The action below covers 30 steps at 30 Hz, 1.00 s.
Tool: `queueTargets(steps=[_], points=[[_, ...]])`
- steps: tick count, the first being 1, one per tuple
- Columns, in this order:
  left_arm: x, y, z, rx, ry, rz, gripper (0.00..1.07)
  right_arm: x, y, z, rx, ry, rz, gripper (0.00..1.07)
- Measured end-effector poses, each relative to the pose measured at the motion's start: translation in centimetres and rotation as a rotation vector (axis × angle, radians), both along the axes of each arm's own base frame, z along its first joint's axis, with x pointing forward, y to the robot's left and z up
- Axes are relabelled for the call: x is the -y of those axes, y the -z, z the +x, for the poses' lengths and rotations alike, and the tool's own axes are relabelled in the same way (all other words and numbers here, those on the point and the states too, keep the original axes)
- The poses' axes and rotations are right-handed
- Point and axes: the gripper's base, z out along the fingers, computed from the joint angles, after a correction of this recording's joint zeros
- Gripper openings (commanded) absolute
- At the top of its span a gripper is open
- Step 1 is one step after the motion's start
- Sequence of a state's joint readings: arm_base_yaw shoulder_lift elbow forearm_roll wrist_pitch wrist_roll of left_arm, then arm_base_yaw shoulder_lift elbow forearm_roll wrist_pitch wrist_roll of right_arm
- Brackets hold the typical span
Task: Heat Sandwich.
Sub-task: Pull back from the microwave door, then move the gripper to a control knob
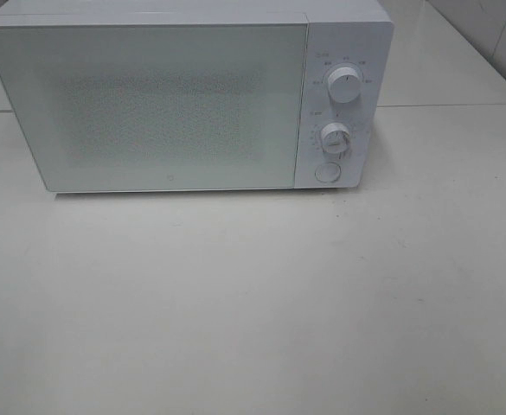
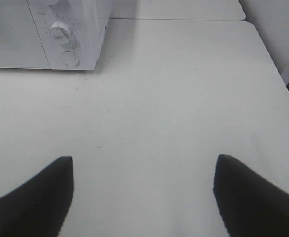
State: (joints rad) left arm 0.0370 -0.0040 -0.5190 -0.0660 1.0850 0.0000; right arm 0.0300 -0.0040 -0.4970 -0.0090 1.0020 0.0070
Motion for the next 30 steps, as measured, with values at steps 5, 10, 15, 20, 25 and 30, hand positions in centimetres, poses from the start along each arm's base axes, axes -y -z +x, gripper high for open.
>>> queueTargets(steps=[5, 10, 15, 20, 25, 30], points=[[0.0, 0.0, 0.0, 0.0, 0.0, 0.0, 0.96, 0.0, 0.0, 0.0, 0.001, 0.0, 0.0, 0.76], [0.0, 0.0, 0.0, 0.0, 0.0, 0.0, 0.96, 0.0, 0.0, 0.0, 0.001, 0.0, 0.0, 0.76], [0.0, 0.0, 0.0, 0.0, 0.0, 0.0, 0.96, 0.0, 0.0, 0.0, 0.001, 0.0, 0.0, 0.76], [0.0, 0.0, 0.0, 0.0, 0.0, 0.0, 0.96, 0.0, 0.0, 0.0, 0.001, 0.0, 0.0, 0.76], [0.0, 0.0, 0.0, 0.0, 0.0, 0.0, 0.96, -0.1, 0.0, 0.0, 0.001, -0.005, 0.008, 0.76], [0.0, 0.0, 0.0, 0.0, 0.0, 0.0, 0.96, -0.1, -1.3, -0.4, 0.061, -0.005, 0.01, 0.76]])
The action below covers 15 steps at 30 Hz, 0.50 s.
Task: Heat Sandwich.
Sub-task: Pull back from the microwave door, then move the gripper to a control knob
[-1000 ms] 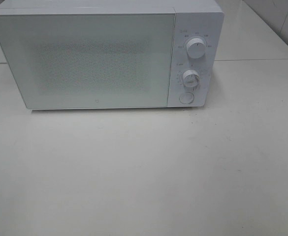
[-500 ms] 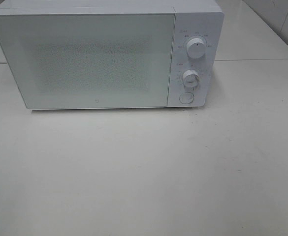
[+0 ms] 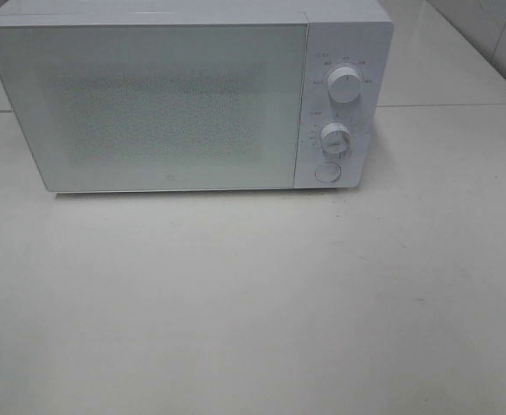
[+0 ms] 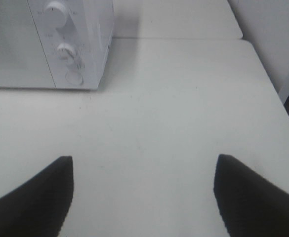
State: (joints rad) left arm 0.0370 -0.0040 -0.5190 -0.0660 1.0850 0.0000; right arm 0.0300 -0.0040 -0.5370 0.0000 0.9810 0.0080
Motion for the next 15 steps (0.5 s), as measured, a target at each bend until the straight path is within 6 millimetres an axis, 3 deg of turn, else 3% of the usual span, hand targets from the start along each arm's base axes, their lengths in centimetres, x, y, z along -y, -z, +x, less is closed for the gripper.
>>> queueTargets(steps=[5, 15], points=[[0.0, 0.0, 0.0, 0.0, 0.0, 0.0, 0.96, 0.0, -1.2, 0.5, 0.049, 0.0, 0.001, 0.76], [0.0, 0.0, 0.0, 0.0, 0.0, 0.0, 0.96, -0.3, -2.6, 5.0, 0.037, -0.008, 0.026, 0.76]])
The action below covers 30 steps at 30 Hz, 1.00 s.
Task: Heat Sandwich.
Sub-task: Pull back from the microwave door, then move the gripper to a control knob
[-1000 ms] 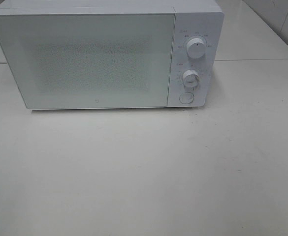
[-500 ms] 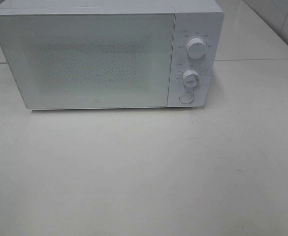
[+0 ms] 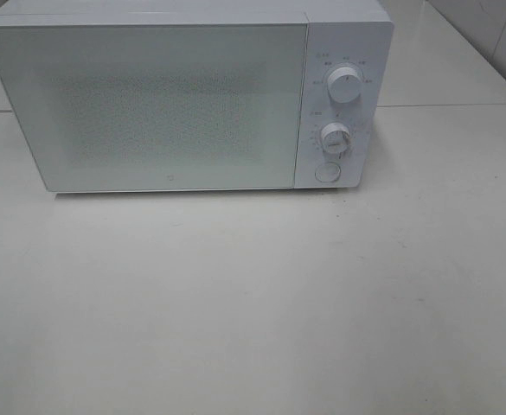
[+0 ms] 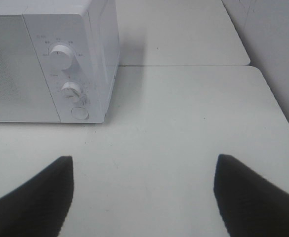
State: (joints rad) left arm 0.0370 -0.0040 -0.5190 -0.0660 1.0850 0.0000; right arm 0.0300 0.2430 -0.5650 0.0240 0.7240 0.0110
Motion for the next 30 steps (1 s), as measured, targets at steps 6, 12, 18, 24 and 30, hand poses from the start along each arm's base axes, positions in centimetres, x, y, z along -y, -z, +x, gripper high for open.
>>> queueTargets(steps=[6, 12, 18, 24, 30], points=[[0.0, 0.0, 0.0, 0.0, 0.0, 0.0, 0.96, -0.1, -0.3, 2.5, -0.006, 0.002, 0.001, 0.76], [0.0, 0.0, 0.0, 0.0, 0.0, 0.0, 0.96, -0.1, -0.1, 5.1, -0.038, 0.004, 0.0, 0.76], [0.0, 0.0, 0.0, 0.0, 0.0, 0.0, 0.96, -0.2, 0.5, 7.7, -0.078, 0.006, -0.001, 0.76], [0.0, 0.0, 0.0, 0.0, 0.0, 0.0, 0.96, -0.3, 1.5, 10.6, -0.115, 0.009, -0.002, 0.76], [0.0, 0.0, 0.0, 0.0, 0.0, 0.0, 0.96, -0.3, 2.8, 13.6, -0.13, 0.012, -0.003, 0.76]])
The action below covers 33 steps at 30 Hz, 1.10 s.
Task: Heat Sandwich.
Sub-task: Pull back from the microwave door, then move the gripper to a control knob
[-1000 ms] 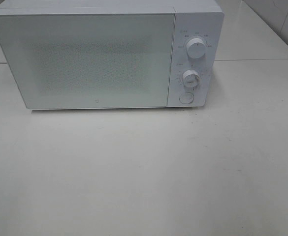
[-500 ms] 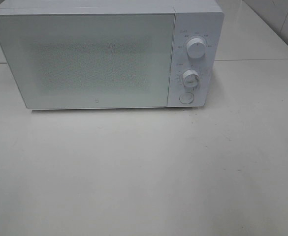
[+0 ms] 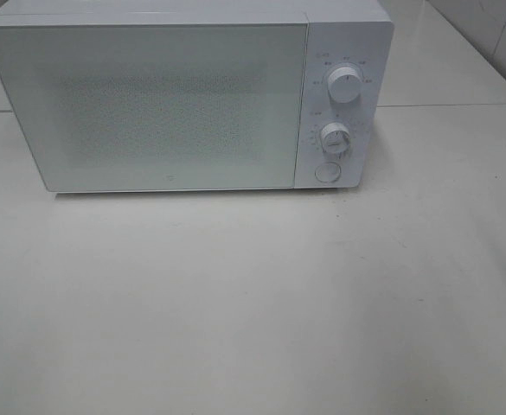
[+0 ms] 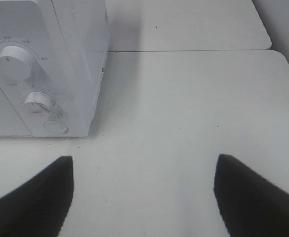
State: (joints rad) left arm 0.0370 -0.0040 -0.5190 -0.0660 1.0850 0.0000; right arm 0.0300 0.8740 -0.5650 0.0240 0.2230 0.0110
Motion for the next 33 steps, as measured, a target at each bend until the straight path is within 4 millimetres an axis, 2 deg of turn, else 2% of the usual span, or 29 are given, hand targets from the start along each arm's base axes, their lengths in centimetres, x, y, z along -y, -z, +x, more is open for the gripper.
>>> queueTargets(steps=[7, 9, 17, 21, 33], points=[[0.0, 0.0, 0.0, 0.0, 0.0, 0.0, 0.96, 0.0, 1.0, 2.5, 0.051, 0.004, 0.0, 0.76], [0.0, 0.0, 0.0, 0.0, 0.0, 0.0, 0.96, 0.0, 1.9, 3.4, 0.093, 0.007, 0.001, 0.76], [0.0, 0.0, 0.0, 0.0, 0.0, 0.0, 0.96, -0.3, 4.4, 4.5, 0.181, -0.006, -0.007, 0.76], [0.0, 0.0, 0.0, 0.0, 0.0, 0.0, 0.96, -2.1, 5.5, 4.9, 0.236, -0.093, -0.036, 0.76], [0.0, 0.0, 0.0, 0.0, 0.0, 0.0, 0.96, -6.2, 7.6, 6.0, 0.297, -0.133, -0.079, 0.76]])
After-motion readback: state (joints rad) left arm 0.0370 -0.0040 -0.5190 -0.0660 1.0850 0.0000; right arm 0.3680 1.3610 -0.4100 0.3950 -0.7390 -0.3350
